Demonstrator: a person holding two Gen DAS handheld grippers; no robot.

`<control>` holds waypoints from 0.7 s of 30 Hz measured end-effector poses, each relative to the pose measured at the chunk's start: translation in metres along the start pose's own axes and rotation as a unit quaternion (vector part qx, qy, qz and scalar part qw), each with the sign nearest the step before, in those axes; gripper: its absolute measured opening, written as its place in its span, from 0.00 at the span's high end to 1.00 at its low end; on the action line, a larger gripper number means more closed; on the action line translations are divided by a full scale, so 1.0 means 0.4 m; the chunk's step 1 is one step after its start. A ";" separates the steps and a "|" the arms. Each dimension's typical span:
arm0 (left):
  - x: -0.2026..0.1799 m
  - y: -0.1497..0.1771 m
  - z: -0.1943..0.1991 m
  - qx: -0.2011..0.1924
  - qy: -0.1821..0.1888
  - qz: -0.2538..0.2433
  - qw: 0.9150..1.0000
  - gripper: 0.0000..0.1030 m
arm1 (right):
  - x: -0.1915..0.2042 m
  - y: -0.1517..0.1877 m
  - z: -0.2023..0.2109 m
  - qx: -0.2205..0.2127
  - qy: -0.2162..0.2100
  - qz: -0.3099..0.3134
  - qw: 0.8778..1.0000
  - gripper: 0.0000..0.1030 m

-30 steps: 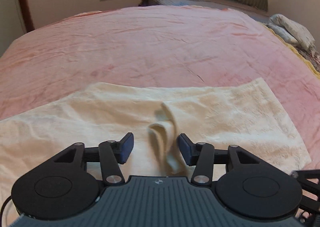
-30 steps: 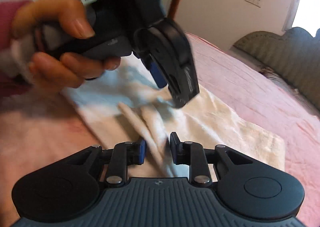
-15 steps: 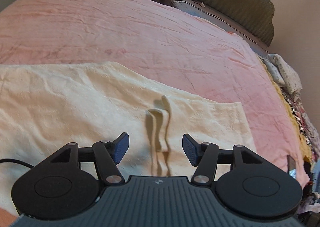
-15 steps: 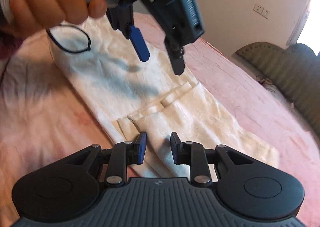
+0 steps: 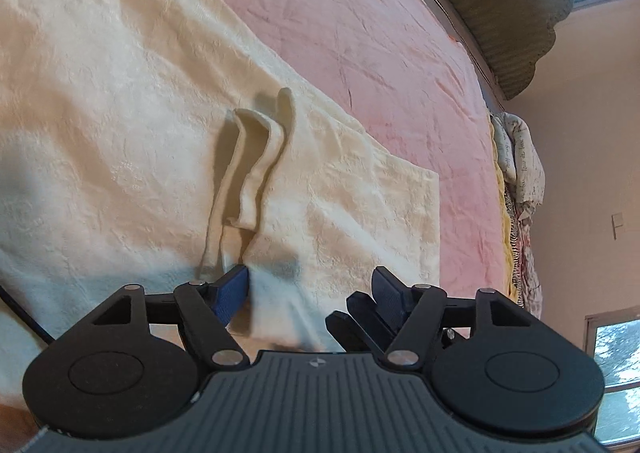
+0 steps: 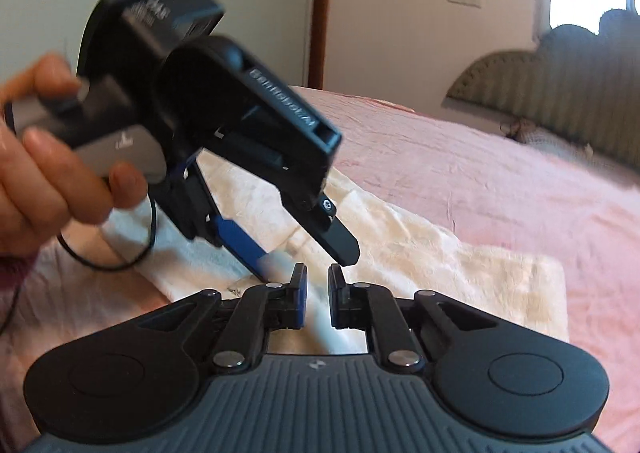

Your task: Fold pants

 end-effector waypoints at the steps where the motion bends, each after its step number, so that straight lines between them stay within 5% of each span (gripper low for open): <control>1: 0.008 -0.001 -0.008 0.002 0.001 0.015 1.000 0.32 | -0.011 -0.001 0.003 0.000 0.000 -0.012 1.000 0.89; 4: 0.017 -0.007 -0.008 -0.006 0.010 0.035 0.999 0.36 | -0.019 0.002 0.008 0.003 0.003 -0.017 1.000 0.89; 8: 0.020 -0.004 -0.008 -0.002 0.010 0.026 1.000 0.98 | -0.030 0.004 0.008 0.005 0.033 -0.001 0.999 0.89; 11: 0.014 0.006 0.012 -0.021 0.002 0.009 1.000 1.00 | -0.031 0.012 -0.026 0.022 0.043 -0.007 0.999 0.89; 15: 0.020 0.030 0.081 -0.051 -0.040 -0.032 0.997 1.00 | 0.024 0.021 -0.047 0.031 -0.001 -0.011 0.999 0.89; 21: 0.061 0.040 0.057 -0.033 -0.043 -0.022 0.998 1.00 | 0.047 0.044 -0.074 0.055 -0.017 -0.009 0.998 0.89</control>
Point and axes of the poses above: each gripper's, at about its wrist camera, not at the fingertips, and z roughly against the way its jaws point, x to its left, y to its underside, the point moved 7 cm from there along -z, roughly the way its jaws point, and after that the axes turned 12 degrees about -z, right-handed, at the moved point
